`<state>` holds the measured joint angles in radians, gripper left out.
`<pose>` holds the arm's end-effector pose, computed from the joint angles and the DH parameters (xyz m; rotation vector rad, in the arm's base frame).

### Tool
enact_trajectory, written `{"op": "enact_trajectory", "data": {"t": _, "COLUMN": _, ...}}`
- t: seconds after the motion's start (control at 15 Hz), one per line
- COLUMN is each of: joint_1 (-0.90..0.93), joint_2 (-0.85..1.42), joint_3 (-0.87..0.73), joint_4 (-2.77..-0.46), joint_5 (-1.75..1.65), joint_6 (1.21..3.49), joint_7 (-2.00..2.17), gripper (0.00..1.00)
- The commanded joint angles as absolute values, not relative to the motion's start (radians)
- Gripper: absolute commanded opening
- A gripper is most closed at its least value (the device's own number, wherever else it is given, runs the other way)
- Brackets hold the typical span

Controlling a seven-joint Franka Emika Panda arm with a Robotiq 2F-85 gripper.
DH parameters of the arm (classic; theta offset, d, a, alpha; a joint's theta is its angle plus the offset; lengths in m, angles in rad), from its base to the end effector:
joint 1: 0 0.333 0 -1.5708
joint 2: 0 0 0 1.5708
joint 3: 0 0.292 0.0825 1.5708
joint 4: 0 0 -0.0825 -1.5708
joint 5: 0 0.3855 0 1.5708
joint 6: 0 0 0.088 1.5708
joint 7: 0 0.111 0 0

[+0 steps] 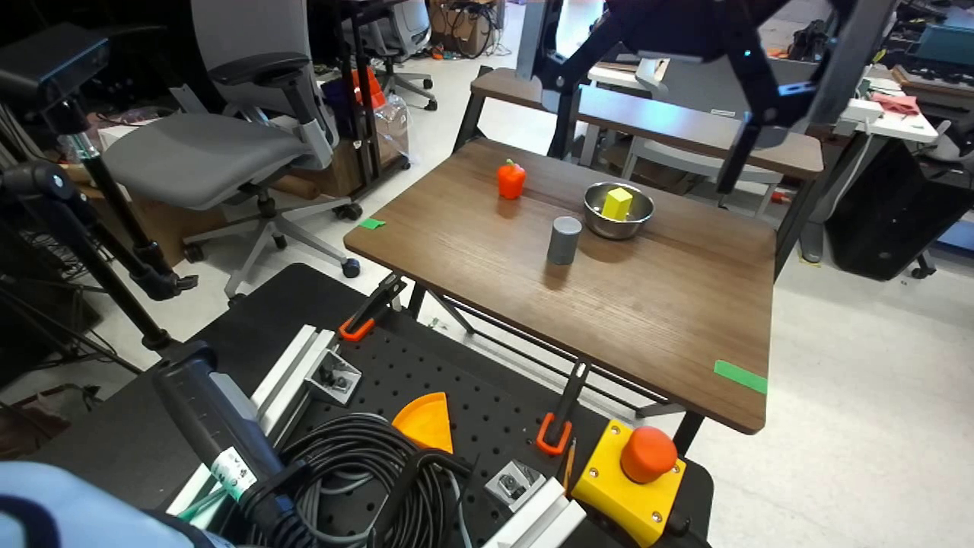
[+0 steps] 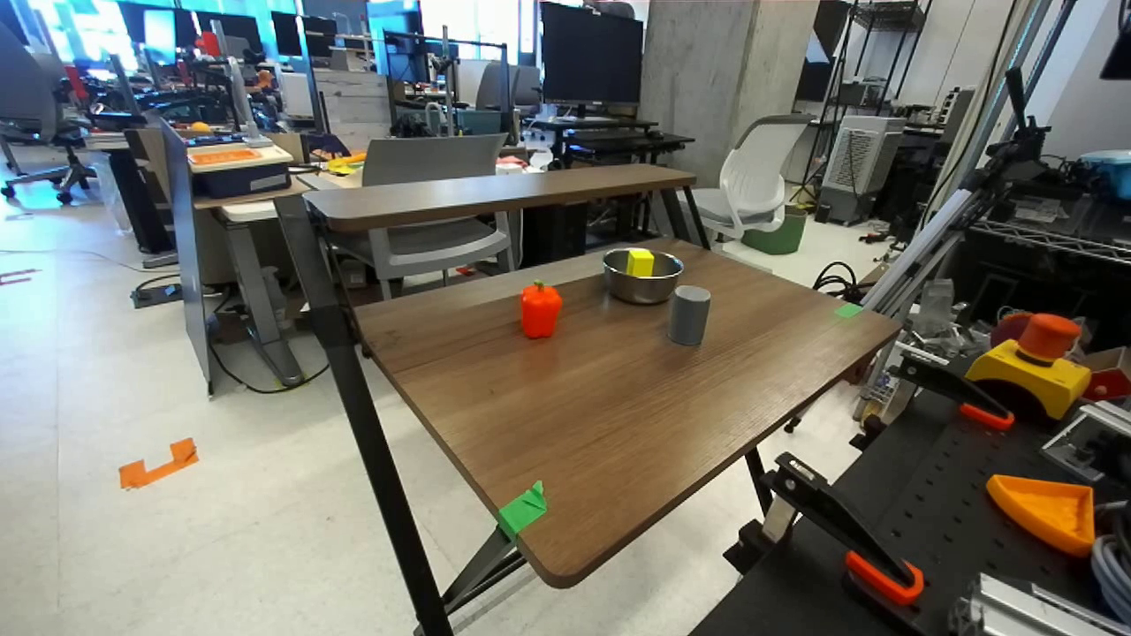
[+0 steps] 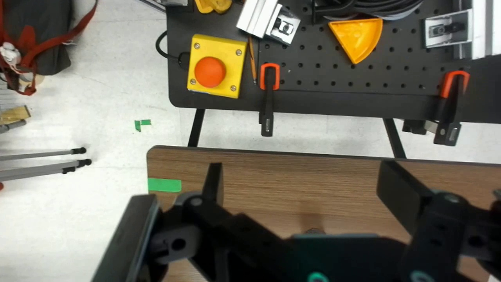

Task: Move the gray block to the left

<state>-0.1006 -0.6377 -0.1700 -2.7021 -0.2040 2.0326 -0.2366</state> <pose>0.3422 -0.1014 0.3901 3.0673 0.1460 -0.0793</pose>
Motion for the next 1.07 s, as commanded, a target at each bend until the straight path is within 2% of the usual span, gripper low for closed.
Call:
{"op": "enact_trajectory", "data": {"t": 0.0, "joint_1": -0.037, "joint_2": -0.392, "joint_3": -0.144, "joint_4": -2.557, "joint_5": -0.110, "joint_6": 2.068, "joint_7": -0.196, "gripper": 1.00}}
{"op": "enact_trajectory", "data": {"t": 0.47, "joint_1": -0.029, "joint_2": 0.009, "joint_3": -0.057, "joint_4": -2.333, "joint_5": -0.119, "joint_6": 2.217, "joint_7": -0.011, "gripper": 1.00}}
{"op": "enact_trajectory", "data": {"t": 1.0, "joint_1": -0.002, "joint_2": 0.416, "joint_3": -0.042, "joint_4": -1.994, "joint_5": -0.119, "joint_6": 2.140, "joint_7": 0.091, "gripper": 1.00}}
